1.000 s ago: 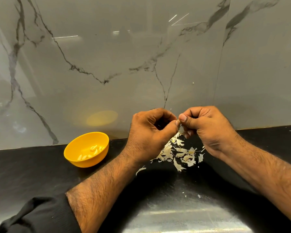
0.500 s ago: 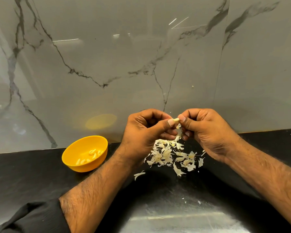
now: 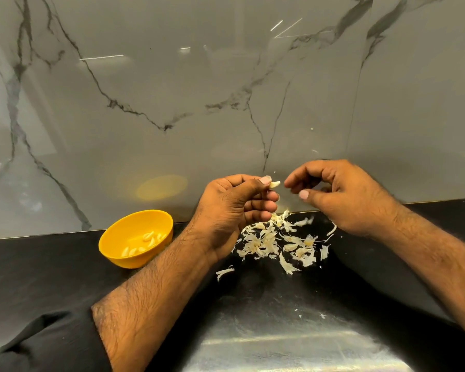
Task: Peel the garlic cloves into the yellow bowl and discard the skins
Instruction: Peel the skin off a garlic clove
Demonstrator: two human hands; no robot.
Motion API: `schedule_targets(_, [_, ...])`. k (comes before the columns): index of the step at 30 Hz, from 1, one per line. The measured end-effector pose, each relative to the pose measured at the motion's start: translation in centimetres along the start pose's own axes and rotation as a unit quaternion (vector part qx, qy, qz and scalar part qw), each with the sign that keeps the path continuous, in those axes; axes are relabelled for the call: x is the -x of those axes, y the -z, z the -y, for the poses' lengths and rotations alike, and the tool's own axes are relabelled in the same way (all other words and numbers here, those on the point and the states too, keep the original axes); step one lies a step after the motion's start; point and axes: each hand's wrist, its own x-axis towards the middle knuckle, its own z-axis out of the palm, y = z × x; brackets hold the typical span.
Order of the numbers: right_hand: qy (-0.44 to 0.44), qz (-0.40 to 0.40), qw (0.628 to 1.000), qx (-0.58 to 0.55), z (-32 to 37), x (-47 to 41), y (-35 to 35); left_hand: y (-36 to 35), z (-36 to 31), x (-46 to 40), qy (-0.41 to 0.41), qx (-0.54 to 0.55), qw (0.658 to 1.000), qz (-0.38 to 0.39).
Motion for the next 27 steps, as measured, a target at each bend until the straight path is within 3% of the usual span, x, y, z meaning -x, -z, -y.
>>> schedule_targets(10, [0.055, -0.015, 0.994, -0.089, 0.55, 0.38, -0.60, -0.41, 0.41, 0.06, 0.040, 0.001, 0.999, 0.018])
schedule_targets(16, [0.037, 0.003, 0.988, -0.152, 0.50, 0.51, -0.44, -0.35, 0.10, 0.21, 0.013, 0.022, 1.000, -0.003])
schedule_targets(20, [0.032, -0.017, 0.993, -0.110, 0.39, 0.30, -0.42, -0.38, 0.01, 0.49, -0.009, -0.015, 1.000, 0.011])
schedule_targets(27, [0.009, -0.001, 0.981, -0.195, -0.06, 0.13, -0.44, -0.51, -0.29, 0.81, -0.071, -0.084, 0.994, 0.007])
